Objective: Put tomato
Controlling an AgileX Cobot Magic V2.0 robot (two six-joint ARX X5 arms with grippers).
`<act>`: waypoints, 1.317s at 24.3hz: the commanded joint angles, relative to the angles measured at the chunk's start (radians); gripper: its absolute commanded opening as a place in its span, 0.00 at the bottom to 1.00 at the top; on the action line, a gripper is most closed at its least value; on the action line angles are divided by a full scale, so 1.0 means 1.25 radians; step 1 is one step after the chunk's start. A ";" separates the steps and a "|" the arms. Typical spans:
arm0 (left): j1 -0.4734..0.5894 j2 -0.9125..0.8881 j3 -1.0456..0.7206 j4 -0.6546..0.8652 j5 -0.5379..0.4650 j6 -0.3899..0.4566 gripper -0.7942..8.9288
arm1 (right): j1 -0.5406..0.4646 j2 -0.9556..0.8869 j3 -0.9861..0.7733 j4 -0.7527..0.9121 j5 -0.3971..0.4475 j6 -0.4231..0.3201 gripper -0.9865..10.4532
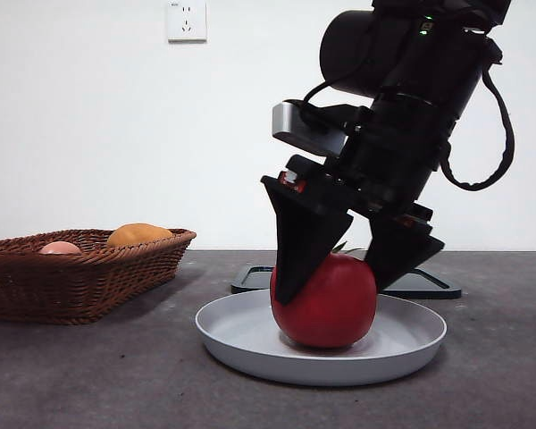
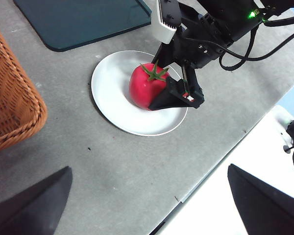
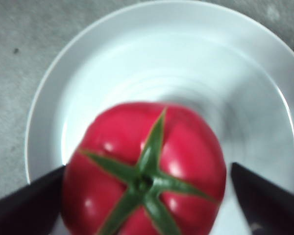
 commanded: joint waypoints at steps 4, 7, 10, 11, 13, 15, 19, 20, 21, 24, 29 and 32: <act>-0.002 0.004 0.014 0.009 0.004 0.010 0.60 | 0.009 0.011 0.018 0.008 -0.027 0.006 0.35; -0.002 0.004 0.014 0.009 0.004 0.010 0.60 | 0.007 0.005 0.040 0.002 -0.036 0.014 0.35; -0.002 0.004 0.014 0.009 0.004 0.010 0.60 | -0.010 0.005 0.103 -0.022 -0.032 0.014 0.35; -0.002 0.004 0.014 0.009 0.004 0.010 0.60 | -0.020 0.005 0.126 -0.023 -0.031 0.014 0.35; -0.002 0.004 0.014 0.009 0.004 0.010 0.60 | -0.047 0.005 0.172 -0.021 -0.011 0.013 0.35; -0.002 0.004 0.014 0.009 0.004 0.010 0.60 | -0.079 0.010 0.213 -0.017 0.024 0.004 0.35; -0.002 0.004 0.014 0.009 0.004 0.010 0.60 | -0.150 0.074 0.305 -0.014 0.025 -0.005 0.35; -0.002 0.004 0.014 0.008 0.004 0.010 0.60 | -0.164 0.100 0.328 -0.014 0.026 -0.009 0.35; -0.002 0.004 0.014 0.009 0.004 0.010 0.60 | -0.177 0.134 0.354 -0.014 0.026 -0.013 0.35; -0.002 0.004 0.014 0.009 0.004 0.010 0.60 | -0.205 0.227 0.414 -0.002 0.032 -0.031 0.35; -0.002 0.004 0.014 0.008 0.004 0.010 0.60 | -0.228 0.316 0.464 0.031 0.032 -0.031 0.35; -0.002 0.004 0.014 0.008 0.004 0.010 0.60 | -0.232 0.349 0.475 0.049 0.034 -0.031 0.35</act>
